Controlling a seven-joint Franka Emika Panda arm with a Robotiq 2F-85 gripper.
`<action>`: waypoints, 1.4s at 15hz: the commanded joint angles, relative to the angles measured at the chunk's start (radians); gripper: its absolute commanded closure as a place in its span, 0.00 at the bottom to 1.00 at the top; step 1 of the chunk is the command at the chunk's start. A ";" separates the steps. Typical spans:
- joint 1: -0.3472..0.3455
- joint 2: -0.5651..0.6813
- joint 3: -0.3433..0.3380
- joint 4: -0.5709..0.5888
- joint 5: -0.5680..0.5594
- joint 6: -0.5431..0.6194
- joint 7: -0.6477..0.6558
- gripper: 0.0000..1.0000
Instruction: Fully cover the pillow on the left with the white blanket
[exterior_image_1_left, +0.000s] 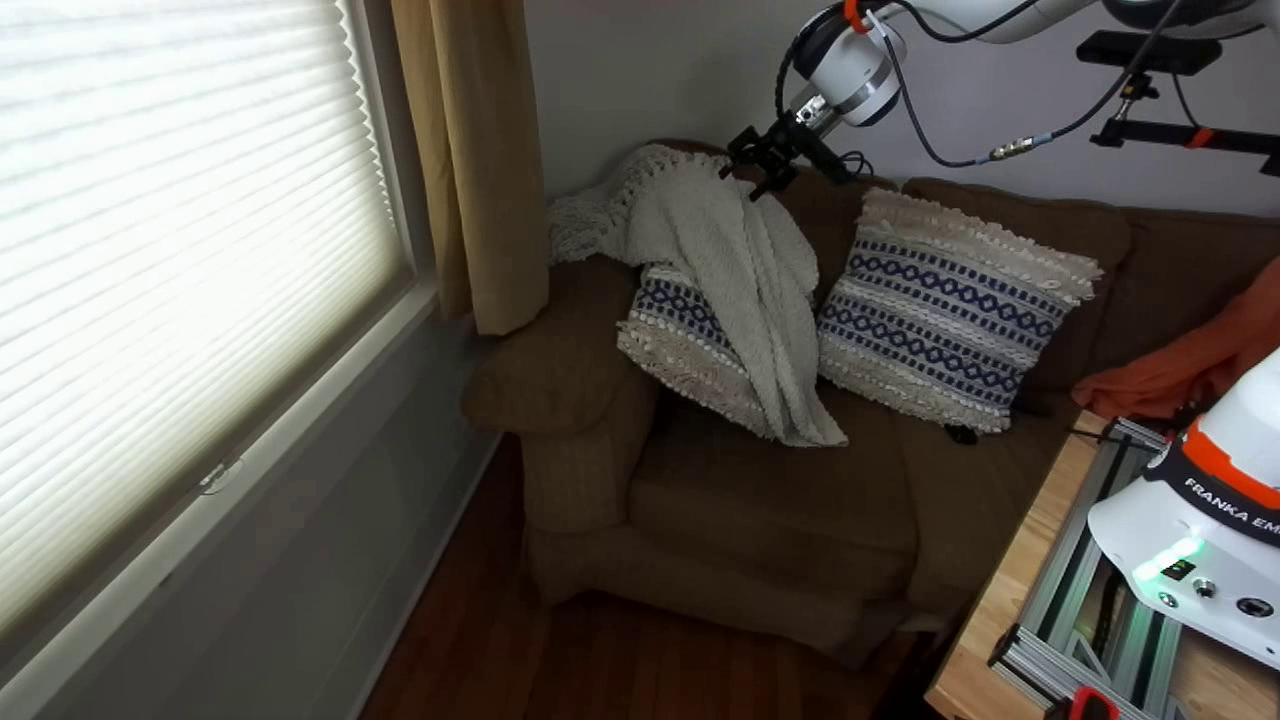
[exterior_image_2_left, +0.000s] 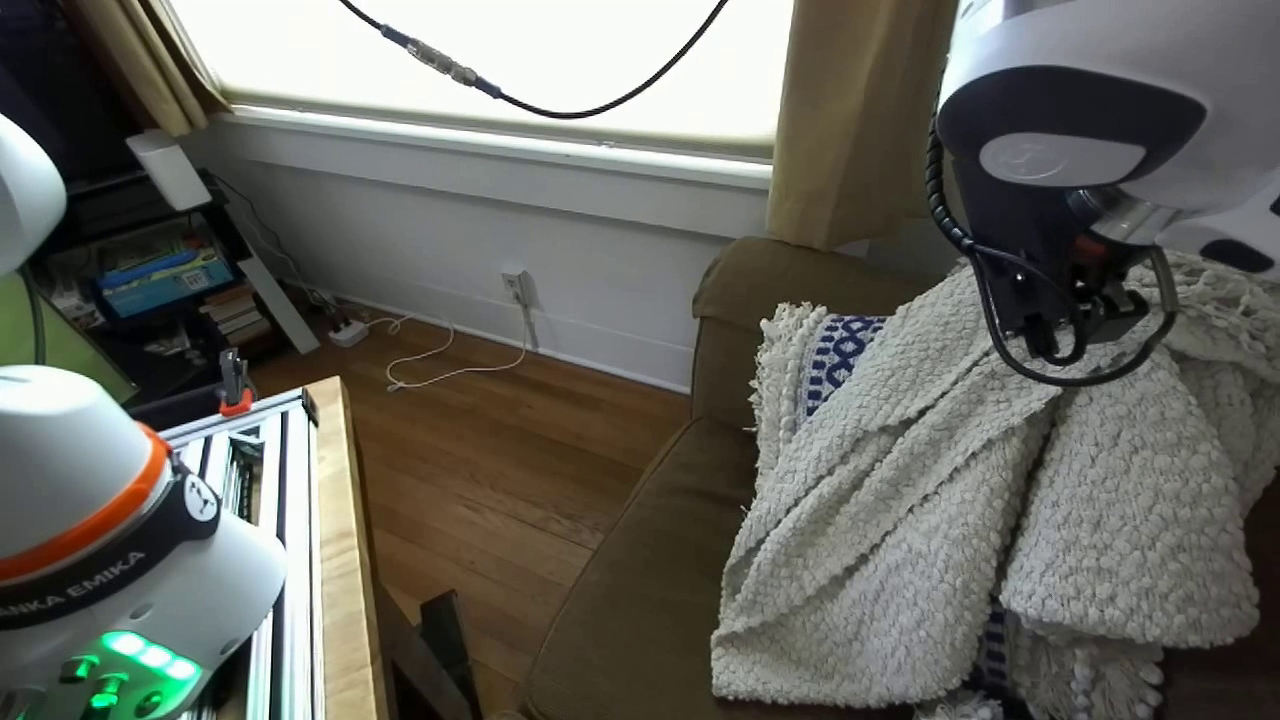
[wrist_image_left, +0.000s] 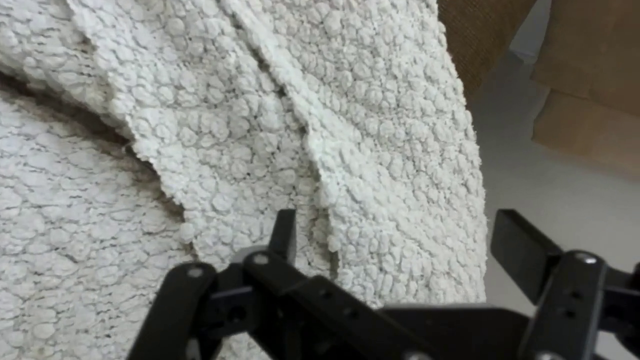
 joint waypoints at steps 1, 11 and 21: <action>-0.026 0.053 0.038 0.070 0.070 0.021 -0.041 0.00; -0.025 0.114 0.041 0.148 0.092 0.004 -0.046 0.40; 0.022 -0.020 0.019 0.005 0.062 0.035 -0.023 1.00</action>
